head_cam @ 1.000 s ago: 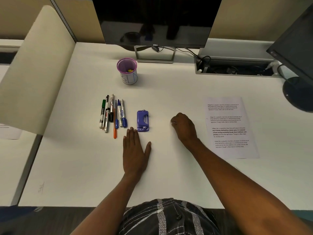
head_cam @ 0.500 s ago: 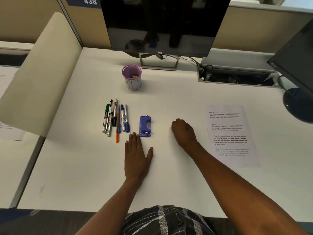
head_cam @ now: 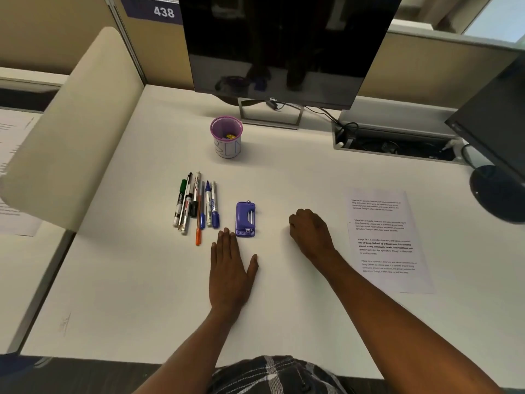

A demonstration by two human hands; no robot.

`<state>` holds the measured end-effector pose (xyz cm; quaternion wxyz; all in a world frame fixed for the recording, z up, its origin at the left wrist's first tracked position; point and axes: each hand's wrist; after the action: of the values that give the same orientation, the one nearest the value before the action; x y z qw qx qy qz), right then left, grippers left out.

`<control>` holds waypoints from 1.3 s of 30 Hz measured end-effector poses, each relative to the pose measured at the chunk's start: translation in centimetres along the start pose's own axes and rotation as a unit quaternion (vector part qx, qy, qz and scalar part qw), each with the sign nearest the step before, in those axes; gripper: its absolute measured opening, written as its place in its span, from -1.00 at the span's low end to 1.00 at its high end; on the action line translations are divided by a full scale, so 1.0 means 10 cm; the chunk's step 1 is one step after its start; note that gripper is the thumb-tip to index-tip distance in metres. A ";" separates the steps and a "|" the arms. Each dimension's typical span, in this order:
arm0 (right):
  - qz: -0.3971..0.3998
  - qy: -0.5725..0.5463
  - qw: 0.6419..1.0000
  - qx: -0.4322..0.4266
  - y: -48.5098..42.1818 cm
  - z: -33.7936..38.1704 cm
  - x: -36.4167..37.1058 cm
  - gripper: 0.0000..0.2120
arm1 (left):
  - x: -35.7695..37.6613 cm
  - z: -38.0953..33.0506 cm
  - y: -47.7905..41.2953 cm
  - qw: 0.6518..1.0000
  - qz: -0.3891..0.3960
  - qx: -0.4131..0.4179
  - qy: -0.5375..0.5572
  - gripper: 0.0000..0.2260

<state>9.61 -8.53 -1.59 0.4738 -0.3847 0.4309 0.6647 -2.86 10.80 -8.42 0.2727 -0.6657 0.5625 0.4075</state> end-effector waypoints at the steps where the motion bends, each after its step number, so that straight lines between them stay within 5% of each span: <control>1: 0.001 0.018 1.000 -0.004 -0.02 0.02 -0.01 -0.86 | 0.00 -0.01 0.00 1.000 -0.004 0.002 -0.006 -0.25; 7: -0.034 0.067 0.996 -0.055 -0.25 0.30 -0.24 -0.86 | 0.00 -0.03 -0.02 0.999 0.013 -0.009 -0.029 -0.26; 18: -0.179 -0.017 0.972 -0.150 -1.48 1.50 -0.88 -0.84 | 0.01 -0.05 -0.04 0.999 0.026 -0.045 0.011 -0.25; 28: -0.104 0.146 0.973 -0.148 -2.36 1.86 -0.78 -0.84 | -0.01 -0.06 -0.12 0.995 0.057 -0.072 0.049 -0.24; 39: -0.067 0.134 0.980 -0.134 -2.50 1.91 -0.69 -0.79 | -0.11 -0.11 -0.17 0.994 0.085 -0.062 0.031 -0.21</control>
<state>33.44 11.77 5.90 0.3995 -0.5581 0.3710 0.6255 -1.00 10.89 -7.04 0.1773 -0.6432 0.5990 0.4428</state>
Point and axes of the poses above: each hand's wrist, its own y-axis away from the middle knuckle, its own x-axis out of the palm, z = x × y, and after that the axes turned 6 degrees about y, right-handed
